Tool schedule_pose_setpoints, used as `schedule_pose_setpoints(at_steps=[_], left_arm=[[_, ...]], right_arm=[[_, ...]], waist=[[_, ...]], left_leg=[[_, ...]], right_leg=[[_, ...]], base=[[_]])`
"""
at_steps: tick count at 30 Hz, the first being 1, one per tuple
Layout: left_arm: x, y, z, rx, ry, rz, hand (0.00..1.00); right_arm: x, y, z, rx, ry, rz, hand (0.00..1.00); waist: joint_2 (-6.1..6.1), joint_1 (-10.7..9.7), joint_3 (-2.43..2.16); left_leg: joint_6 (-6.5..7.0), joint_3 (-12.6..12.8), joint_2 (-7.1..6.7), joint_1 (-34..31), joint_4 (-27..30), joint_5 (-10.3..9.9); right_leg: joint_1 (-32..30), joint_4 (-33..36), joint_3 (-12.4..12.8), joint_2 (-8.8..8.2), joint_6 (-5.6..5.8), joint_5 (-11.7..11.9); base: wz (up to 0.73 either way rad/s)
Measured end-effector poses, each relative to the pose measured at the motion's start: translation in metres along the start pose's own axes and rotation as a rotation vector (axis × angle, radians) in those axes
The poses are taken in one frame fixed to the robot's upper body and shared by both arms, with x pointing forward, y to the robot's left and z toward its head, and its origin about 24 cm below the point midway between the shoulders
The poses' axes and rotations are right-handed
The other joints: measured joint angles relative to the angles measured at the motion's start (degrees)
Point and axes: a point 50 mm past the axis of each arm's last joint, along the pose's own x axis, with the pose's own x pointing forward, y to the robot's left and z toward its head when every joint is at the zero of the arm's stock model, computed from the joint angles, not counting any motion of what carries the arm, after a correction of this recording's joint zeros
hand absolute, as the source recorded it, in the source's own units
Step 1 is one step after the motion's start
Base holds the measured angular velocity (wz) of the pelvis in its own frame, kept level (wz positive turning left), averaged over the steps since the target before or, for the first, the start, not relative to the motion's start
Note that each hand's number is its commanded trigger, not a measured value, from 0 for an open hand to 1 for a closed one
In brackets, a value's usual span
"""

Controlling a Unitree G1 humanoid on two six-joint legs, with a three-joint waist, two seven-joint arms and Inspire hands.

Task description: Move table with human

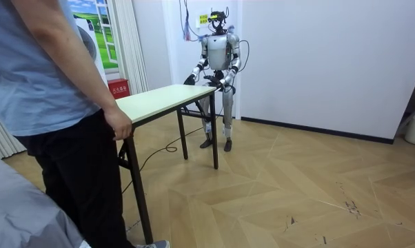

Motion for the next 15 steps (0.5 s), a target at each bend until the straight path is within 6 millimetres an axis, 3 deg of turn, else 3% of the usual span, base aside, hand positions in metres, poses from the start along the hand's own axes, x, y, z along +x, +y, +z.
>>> schedule_pose_setpoints(at_steps=[6, 15], left_arm=[[0.004, -0.007, 0.0, -0.051, 0.002, 0.012, 0.0], [0.008, -0.012, 0.003, -0.103, 0.016, 0.02, 0.0]], right_arm=[[-0.001, 0.0, 0.005, 0.079, -0.033, -0.014, 0.0], [0.0, -0.001, 0.013, 0.247, -0.094, -0.048, 0.0]], waist=[[0.63, 1.2, -0.07], [0.65, 1.2, -0.1]], left_leg=[[0.03, 0.0, 0.17, -0.5, 0.1, 0.0], [0.04, 0.0, 0.06, -0.8, 0.5, 0.0]], right_leg=[[-0.4, 0.4, 0.0, 0.18, -0.07, 0.0], [-0.9, 1.0, 0.0, -0.08, -0.08, 0.0]], base=[[0.0], [0.0]])
